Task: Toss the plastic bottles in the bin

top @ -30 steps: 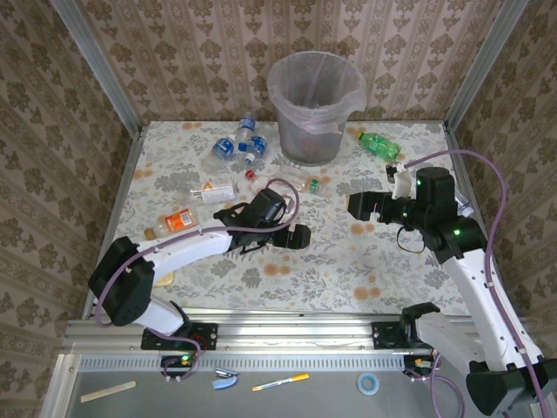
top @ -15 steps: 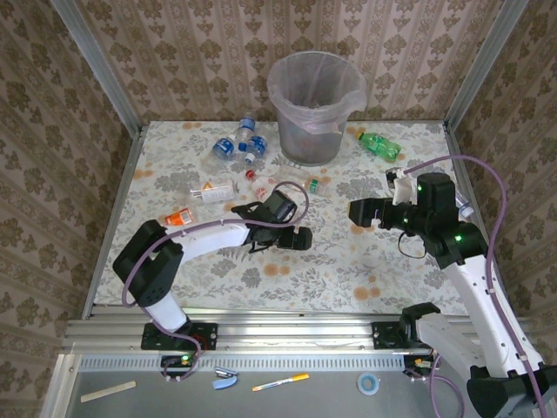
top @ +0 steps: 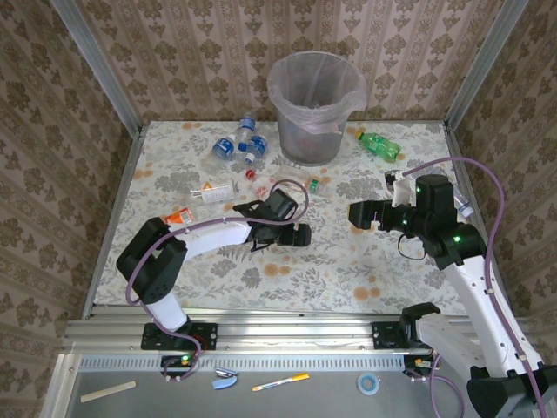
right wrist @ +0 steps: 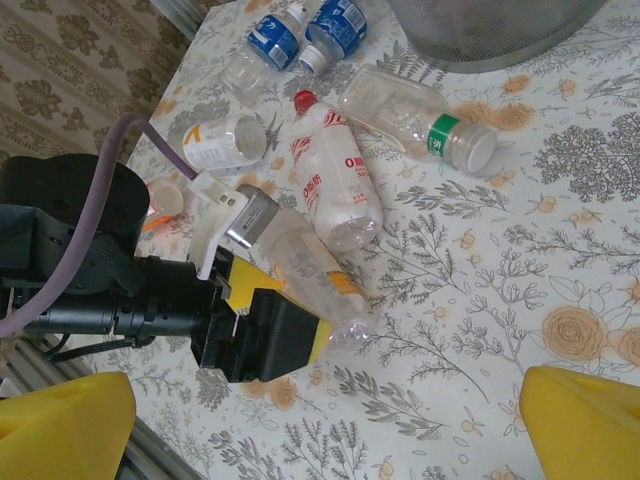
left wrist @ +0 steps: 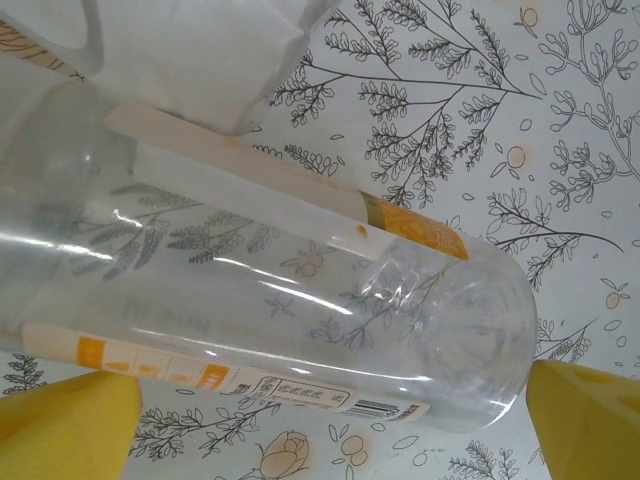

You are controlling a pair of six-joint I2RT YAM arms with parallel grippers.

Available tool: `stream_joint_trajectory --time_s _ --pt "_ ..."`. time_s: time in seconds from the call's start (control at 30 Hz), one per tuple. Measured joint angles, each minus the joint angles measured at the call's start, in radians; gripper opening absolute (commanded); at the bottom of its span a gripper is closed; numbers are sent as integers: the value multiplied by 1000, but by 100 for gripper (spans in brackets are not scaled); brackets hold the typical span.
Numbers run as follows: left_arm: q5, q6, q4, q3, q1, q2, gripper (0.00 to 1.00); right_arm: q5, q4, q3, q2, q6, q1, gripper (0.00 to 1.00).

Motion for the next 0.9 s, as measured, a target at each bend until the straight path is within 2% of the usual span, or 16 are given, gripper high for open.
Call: stream_joint_trajectory --time_s 0.4,0.9 --pt "-7 -176 96 -104 24 -81 98 -6 0 -2 0 0 0 100" --pt "-3 -399 41 -13 22 -35 100 -8 2 -25 -14 -3 2 100"
